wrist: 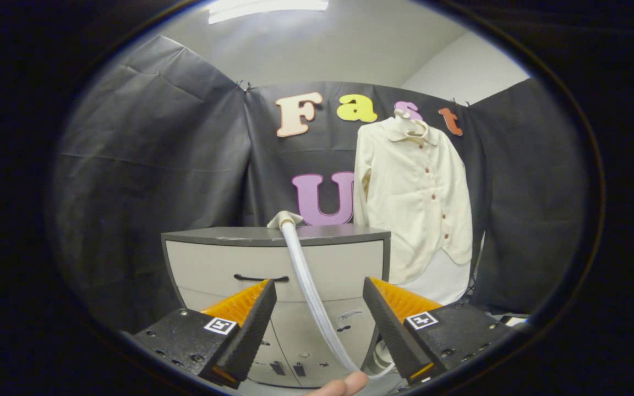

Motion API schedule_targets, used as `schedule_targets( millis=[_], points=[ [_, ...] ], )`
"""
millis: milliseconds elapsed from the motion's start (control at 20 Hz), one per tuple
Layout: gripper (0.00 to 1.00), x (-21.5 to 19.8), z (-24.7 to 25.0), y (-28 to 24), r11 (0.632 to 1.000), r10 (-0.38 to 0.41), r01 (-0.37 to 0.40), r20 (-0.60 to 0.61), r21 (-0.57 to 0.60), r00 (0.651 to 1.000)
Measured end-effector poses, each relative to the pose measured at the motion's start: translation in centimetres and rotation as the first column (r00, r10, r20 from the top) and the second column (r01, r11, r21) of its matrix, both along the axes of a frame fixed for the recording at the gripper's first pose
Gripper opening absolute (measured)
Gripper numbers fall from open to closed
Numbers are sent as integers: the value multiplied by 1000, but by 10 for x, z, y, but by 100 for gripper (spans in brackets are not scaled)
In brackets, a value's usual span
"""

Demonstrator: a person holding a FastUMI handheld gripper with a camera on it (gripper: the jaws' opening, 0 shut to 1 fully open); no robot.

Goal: Iron the clothes twice with a garment steamer, once on the left side and once on the right side.

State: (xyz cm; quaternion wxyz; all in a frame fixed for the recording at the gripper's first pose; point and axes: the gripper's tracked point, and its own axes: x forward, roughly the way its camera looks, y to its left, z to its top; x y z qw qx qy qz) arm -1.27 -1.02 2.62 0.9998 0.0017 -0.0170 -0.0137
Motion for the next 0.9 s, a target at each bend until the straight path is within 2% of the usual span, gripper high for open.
schedule_targets(
  millis=[350,550,900],
  points=[
    [96,3,18,1,1000,-2,2,3,-14,1000],
    [96,19,42,5,1000,-5,6,31,-26,999],
    [97,60,65,0,998,-45,45,-8,-41,999]
  ],
)
